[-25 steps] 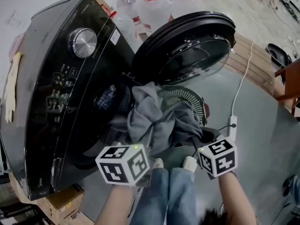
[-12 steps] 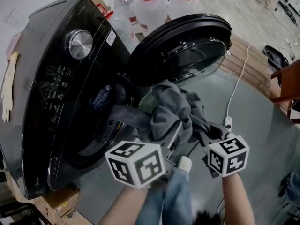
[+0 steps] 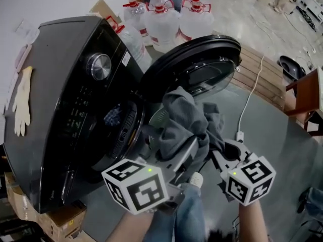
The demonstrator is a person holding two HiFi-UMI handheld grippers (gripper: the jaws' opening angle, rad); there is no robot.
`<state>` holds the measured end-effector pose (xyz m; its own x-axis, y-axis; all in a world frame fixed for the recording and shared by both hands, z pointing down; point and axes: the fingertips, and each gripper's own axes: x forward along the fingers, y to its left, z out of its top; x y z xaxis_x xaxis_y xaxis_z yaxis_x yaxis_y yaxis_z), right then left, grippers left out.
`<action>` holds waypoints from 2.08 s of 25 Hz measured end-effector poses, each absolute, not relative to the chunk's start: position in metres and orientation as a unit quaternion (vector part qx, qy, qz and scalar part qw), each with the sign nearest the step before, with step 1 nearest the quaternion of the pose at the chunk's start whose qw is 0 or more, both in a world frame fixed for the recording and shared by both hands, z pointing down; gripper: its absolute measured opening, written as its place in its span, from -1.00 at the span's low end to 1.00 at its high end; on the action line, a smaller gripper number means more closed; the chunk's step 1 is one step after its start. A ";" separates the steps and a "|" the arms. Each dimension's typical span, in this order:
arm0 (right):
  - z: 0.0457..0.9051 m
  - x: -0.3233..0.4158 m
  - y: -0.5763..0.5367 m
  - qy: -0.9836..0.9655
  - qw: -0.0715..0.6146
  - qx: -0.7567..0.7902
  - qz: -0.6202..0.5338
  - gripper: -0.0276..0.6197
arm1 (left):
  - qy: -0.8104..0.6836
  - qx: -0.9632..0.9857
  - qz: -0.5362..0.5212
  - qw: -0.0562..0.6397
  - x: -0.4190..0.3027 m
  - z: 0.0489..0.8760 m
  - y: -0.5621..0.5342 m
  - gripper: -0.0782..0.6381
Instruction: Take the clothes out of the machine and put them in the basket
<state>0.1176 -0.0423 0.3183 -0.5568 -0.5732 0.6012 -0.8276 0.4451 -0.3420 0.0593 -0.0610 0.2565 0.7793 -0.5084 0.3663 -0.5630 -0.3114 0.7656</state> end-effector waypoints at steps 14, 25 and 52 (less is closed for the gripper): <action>0.204 0.120 -0.048 -0.844 0.147 0.424 0.294 -0.78 | -0.293 0.829 -0.030 0.475 0.067 0.149 -0.061 -0.58; 0.345 0.101 -0.048 -0.809 0.188 0.419 0.368 -0.78 | -0.375 0.792 0.127 0.465 0.012 0.324 -0.081 -0.58; 0.539 0.103 -0.030 -0.725 0.234 0.434 0.481 0.12 | -0.416 0.743 0.288 0.439 0.011 0.519 -0.091 -0.01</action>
<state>0.1027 -0.0302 0.5393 -0.5142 -0.4038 0.7567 -0.8541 0.1601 -0.4949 0.0112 -0.0915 0.5188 0.4891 -0.3648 0.7923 -0.8700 -0.2694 0.4130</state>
